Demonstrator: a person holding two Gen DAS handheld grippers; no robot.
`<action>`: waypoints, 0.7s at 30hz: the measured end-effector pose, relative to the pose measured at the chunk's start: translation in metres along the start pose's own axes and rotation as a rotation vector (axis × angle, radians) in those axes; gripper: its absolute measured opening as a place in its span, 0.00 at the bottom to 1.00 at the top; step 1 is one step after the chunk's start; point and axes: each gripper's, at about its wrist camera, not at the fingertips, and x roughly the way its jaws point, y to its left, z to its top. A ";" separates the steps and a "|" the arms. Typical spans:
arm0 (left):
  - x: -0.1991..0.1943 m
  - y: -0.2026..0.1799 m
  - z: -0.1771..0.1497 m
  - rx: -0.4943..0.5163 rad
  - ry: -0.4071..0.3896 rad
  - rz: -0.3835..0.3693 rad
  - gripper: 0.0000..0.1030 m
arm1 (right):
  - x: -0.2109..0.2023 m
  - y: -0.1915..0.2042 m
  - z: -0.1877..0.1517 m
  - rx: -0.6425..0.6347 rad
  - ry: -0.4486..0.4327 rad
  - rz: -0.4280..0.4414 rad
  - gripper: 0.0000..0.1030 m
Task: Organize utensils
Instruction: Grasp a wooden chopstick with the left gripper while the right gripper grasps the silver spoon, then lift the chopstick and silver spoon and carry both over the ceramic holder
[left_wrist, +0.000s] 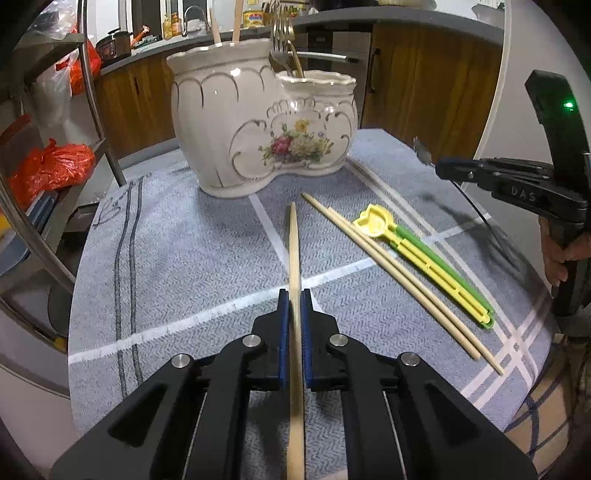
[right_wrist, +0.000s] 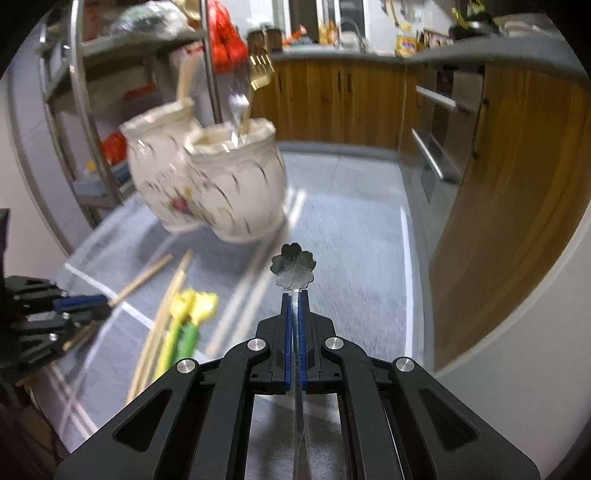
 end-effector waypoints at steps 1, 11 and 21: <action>-0.002 0.000 0.001 0.001 -0.009 -0.003 0.06 | -0.005 0.001 0.002 -0.006 -0.026 0.003 0.04; -0.016 0.004 0.006 -0.004 -0.071 -0.005 0.06 | -0.036 0.009 0.009 -0.050 -0.200 0.022 0.04; -0.024 0.009 0.006 -0.008 -0.114 -0.007 0.06 | -0.062 0.021 0.012 -0.098 -0.351 0.048 0.04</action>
